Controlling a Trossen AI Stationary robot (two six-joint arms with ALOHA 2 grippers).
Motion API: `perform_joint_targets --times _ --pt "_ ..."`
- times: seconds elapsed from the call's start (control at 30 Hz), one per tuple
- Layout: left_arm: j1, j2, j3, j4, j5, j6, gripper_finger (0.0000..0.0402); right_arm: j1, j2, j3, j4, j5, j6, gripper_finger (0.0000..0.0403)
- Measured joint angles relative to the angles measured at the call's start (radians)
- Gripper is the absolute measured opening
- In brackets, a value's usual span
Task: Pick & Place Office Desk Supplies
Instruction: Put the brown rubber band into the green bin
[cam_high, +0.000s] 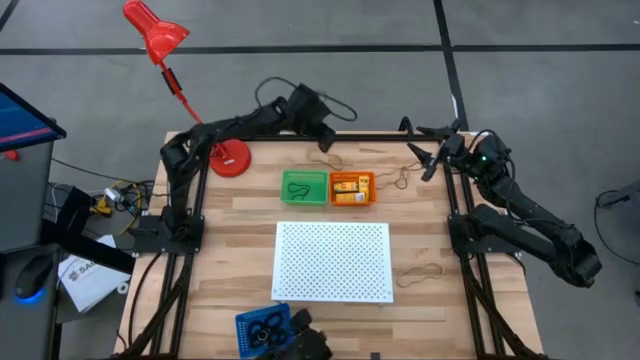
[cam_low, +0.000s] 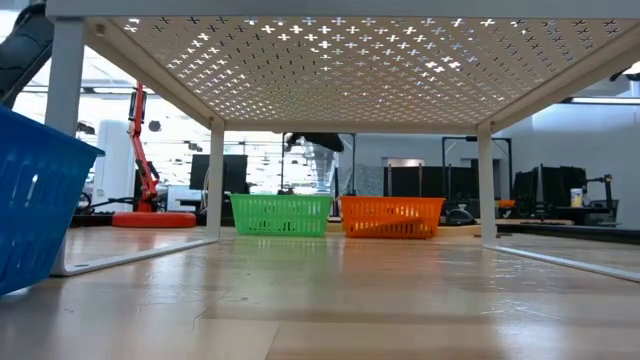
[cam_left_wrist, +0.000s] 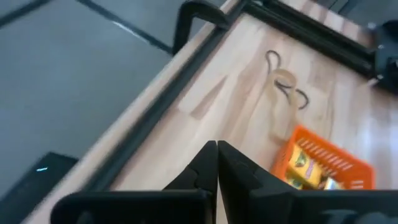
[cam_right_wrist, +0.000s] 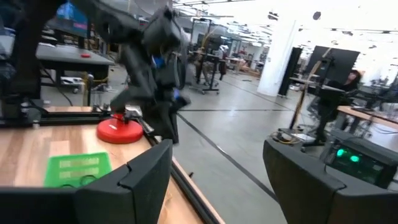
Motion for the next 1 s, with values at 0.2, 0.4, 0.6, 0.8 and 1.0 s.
perform_joint_targets --times 0.2,0.4,0.6,0.8,1.0 --pt "0.020 0.131 -0.044 0.088 -0.005 -0.081 0.0002 0.001 -0.046 0.000 0.005 -0.005 0.012 0.0249" --pt "0.062 0.176 -0.045 -0.056 -0.032 -0.109 0.0002 0.001 -0.096 0.000 0.004 -0.029 0.039 0.0249" --pt "0.064 0.138 -0.077 -0.179 -0.096 -0.084 0.0002 0.001 -0.116 0.000 0.002 -0.031 0.038 0.0249" --pt "0.049 0.131 -0.080 -0.240 -0.147 0.010 0.0002 0.000 -0.114 0.000 -0.019 -0.029 0.022 0.0249" --pt "0.058 0.131 -0.080 -0.225 -0.182 0.037 0.0003 0.000 -0.113 0.000 -0.027 -0.027 0.015 0.0249"
